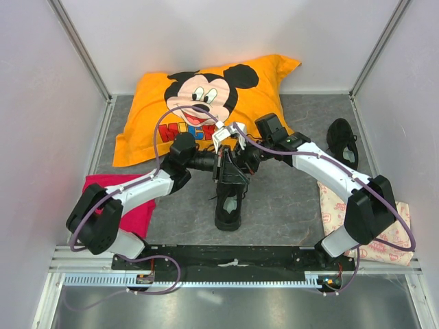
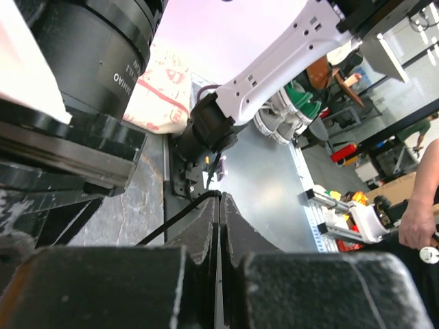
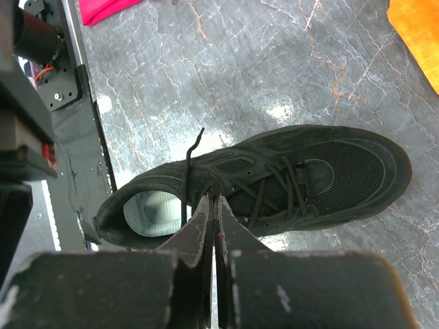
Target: Tie the shoes
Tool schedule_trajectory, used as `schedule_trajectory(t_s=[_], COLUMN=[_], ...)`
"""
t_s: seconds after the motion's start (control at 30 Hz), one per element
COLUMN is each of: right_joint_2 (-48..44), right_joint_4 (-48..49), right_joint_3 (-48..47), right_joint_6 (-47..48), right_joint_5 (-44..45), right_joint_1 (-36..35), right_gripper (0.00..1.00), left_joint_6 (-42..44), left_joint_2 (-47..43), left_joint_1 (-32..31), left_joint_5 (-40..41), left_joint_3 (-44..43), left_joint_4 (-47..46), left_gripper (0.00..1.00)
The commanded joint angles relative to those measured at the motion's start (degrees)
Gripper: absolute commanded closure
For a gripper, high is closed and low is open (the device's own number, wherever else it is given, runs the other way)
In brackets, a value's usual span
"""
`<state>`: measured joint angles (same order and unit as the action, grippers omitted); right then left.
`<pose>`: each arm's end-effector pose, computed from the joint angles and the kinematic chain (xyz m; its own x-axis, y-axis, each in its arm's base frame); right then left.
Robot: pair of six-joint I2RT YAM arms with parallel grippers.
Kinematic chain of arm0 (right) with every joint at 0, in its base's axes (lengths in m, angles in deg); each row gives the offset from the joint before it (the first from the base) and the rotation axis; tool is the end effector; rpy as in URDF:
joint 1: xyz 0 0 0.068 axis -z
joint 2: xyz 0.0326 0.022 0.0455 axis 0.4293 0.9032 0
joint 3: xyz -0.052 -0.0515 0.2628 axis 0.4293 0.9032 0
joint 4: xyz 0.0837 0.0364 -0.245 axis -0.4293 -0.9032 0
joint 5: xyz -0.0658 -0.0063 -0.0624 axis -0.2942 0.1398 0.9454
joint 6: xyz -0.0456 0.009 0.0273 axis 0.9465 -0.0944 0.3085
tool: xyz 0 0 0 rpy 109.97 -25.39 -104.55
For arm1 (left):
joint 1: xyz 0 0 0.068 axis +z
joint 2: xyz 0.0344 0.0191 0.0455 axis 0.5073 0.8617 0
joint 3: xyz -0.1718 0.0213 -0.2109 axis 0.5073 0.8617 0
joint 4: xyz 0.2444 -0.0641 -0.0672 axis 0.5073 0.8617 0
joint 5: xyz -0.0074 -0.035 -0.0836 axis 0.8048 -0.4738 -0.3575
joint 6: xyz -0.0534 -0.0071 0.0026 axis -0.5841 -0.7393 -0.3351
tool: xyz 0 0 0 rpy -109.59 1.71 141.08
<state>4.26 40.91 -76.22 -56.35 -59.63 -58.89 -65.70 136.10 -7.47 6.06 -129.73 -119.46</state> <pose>0.2655 0.2033 0.2835 -0.4267 -0.4885 -0.7611 -0.9024 0.2857 0.3226 0.2269 -0.2172 0.2852 -0.6295 0.1077 -0.7695 0.7538 -0.1560 -0.6384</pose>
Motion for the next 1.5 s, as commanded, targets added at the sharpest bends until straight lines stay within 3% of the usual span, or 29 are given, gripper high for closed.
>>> schedule_trajectory(t_s=[0.0,0.2,0.47,0.57,0.63,0.67,0.73,0.9,1.1,1.2,1.47], right_joint_2=[-1.58,-1.41,-1.58,-1.85,-2.11,-2.2,-2.64,-2.64,-2.38,-2.55,-1.94], right_joint_4=[2.84,2.75,2.4,2.58,2.58,2.66,2.75,3.28,3.89,4.68,5.04], right_joint_3=[-1.42,-1.42,-1.59,-1.51,-1.42,-1.33,-1.07,-0.36,-0.1,0.25,-0.1], right_joint_6=[-0.95,-1.57,-1.92,-2.01,-2.01,-2.18,-2.36,-2.01,-1.57,-1.3,-0.86], right_joint_5=[-1.46,-1.37,-1.37,-1.46,-1.55,-1.72,-2.16,-4.09,-5.15,-5.5,-6.03], right_joint_1=[0.16,0.25,0.43,0.51,0.43,0.43,0.34,0.34,0.16,-0.19,-1.51], right_gripper=[1.0,1.0,1.0,1.0,1.0,1.0,1.0,1.0,1.0,1.0,1.0], left_joint_6=[-8.68,-11.42,-9.58,-5.72,0.34,3.67,13.78,30.38,45.5,48.86,58.35], left_joint_2=[0.93,1.55,1.55,1.38,-1.33,-2.48,-4.59,-10.74,-26.19,-29.55,-21.13], left_joint_1=[-0.98,-1.94,-2.65,-1.95,-1.25,-1.16,-1.33,-1.16,1.82,5.15,8.51], left_joint_5=[2.71,5.17,7.02,7.19,8.5,10.08,11.23,12.55,16.93,22.92,20.3], left_joint_3=[-1.28,-1.01,5.75,9.53,12.78,13.22,12.97,11.12,12.35,11.91,5.77], left_joint_4=[-11.06,-15.27,-17.92,-15.56,-10.83,-1.75,6.48,27.64,42.35,43.34,37.98], left_gripper=[0.98,0.99,0.98,0.88,0.74,0.68,0.62,0.55,0.53,0.57,0.53])
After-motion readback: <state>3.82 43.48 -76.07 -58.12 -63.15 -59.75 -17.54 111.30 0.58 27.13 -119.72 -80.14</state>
